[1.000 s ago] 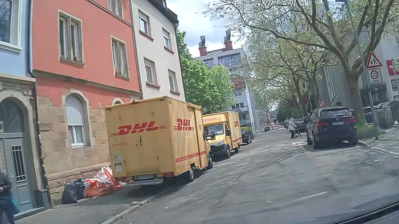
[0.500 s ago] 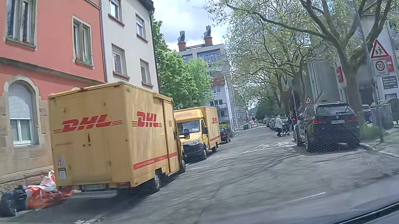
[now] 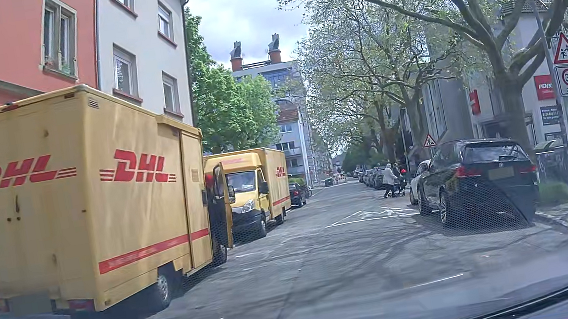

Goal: Follow the waypoints while adhering to traffic rules and regulations

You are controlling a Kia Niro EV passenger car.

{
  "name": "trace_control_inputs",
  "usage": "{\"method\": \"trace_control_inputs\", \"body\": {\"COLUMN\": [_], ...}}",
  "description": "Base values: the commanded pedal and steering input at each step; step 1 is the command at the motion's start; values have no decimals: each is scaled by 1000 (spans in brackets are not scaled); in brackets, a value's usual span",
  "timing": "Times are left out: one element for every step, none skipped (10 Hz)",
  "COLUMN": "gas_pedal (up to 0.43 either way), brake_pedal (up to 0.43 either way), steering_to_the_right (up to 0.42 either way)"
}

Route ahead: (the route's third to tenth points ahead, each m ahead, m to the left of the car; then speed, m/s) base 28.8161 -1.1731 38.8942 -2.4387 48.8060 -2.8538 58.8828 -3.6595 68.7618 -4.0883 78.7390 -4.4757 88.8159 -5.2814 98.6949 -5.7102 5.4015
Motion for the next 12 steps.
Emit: {"method": "trace_control_inputs", "body": {"gas_pedal": [138, 138, 138, 130, 0, 0, 0, 0, 0, 0, 0, 0], "brake_pedal": [0, 0, 0, 0, 0, 0, 0, 0, 0, 0, 0, 0], "steering_to_the_right": [60, 58, 54, 54, 67, 94, 110, 105, 95, 85, 71, 55]}}
